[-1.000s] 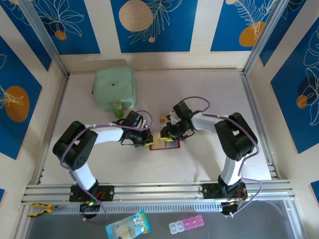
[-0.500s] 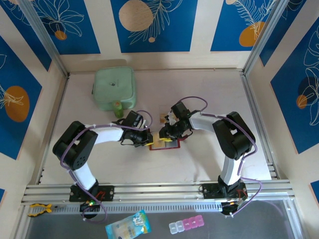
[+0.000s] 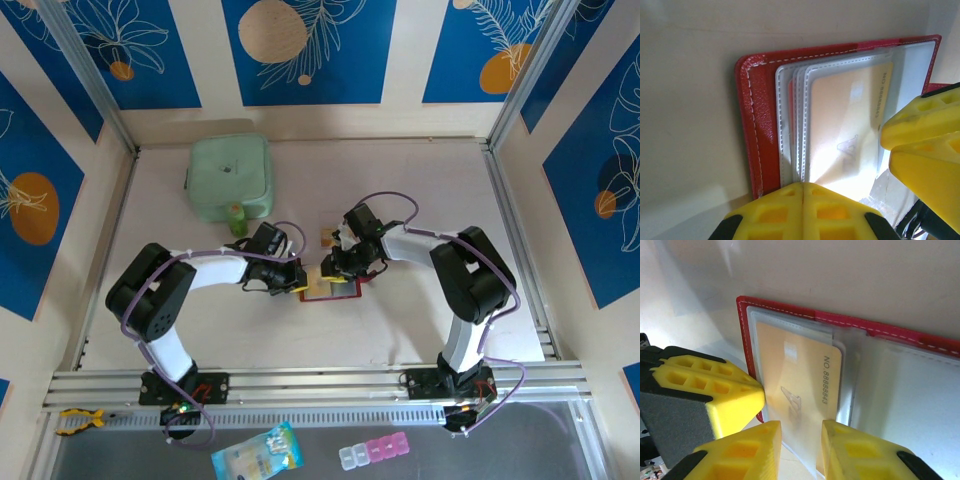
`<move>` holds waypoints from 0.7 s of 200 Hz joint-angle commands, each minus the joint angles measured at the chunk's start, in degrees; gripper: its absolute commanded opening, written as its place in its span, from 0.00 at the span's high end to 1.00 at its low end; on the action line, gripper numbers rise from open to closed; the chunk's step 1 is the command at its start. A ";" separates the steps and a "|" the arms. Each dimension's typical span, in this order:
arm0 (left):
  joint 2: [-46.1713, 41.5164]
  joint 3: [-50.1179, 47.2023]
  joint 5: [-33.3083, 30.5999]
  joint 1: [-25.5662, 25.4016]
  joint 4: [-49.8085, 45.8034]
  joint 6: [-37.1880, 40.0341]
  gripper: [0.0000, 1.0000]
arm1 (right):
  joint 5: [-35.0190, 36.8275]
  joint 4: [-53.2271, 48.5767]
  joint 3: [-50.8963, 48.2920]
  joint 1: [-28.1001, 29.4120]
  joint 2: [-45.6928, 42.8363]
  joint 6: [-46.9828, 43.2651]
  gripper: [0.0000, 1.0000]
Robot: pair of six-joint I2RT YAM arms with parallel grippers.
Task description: Take the credit cards out of the card holder
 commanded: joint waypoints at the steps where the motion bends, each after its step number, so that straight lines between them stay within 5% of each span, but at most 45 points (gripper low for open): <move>1: 0.63 0.98 0.59 0.09 -1.94 0.82 0.96 | -0.33 -0.70 -1.02 0.37 -1.66 -1.05 0.72; 140: 0.65 1.25 0.54 0.09 -2.38 0.93 0.96 | -1.61 -0.67 0.72 2.15 1.55 -1.42 0.72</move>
